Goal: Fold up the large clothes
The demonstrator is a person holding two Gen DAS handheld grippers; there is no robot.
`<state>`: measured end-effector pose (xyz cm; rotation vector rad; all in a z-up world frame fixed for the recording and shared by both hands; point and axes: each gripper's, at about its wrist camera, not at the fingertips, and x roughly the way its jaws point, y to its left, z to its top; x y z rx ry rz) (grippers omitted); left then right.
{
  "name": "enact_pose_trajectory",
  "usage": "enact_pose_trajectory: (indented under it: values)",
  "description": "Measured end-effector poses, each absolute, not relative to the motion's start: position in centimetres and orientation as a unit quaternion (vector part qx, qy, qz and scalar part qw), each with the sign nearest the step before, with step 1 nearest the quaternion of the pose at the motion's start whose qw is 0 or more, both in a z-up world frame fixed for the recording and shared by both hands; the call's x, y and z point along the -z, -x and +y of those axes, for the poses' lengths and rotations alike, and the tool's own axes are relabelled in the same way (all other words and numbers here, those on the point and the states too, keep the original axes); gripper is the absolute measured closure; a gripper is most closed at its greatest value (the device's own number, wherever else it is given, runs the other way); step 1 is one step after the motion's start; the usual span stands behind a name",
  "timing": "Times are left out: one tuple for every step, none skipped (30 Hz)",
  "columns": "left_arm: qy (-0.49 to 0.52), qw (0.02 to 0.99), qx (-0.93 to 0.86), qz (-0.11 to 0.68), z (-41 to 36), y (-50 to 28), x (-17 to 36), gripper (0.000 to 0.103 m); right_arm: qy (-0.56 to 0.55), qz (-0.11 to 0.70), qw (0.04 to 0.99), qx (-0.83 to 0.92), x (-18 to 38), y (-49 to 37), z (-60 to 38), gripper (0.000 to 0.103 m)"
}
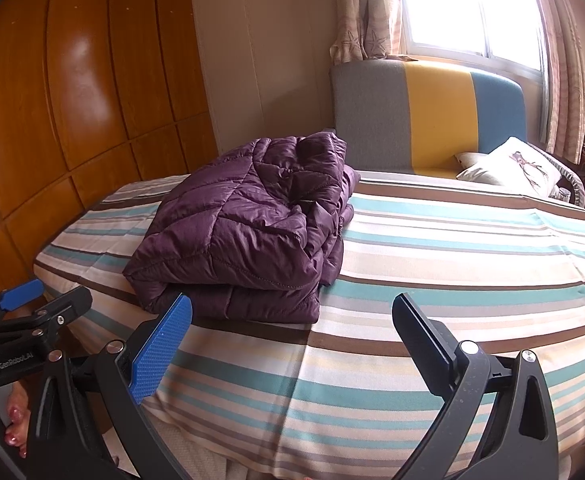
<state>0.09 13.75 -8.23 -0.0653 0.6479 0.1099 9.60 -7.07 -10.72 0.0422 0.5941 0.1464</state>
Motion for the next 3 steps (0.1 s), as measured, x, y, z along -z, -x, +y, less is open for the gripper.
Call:
enact_pose_trajectory:
  values:
    - [0.034,0.945,-0.054,0.320,13.83,-0.15,8.30,0.002,-0.020,0.294,0.953,-0.071,10.82,-9.67,-7.06,0.003]
    - [0.038,0.944,-0.053,0.324,13.96,-0.26,8.41,0.002,-0.021,0.296,0.952,-0.071,10.93,-9.76,-7.08,0.003]
    - [0.040,0.942,-0.054,0.328,14.04,-0.38,8.55,0.002,-0.022,0.297,0.952,-0.072,11.02,-9.84,-7.12,0.003]
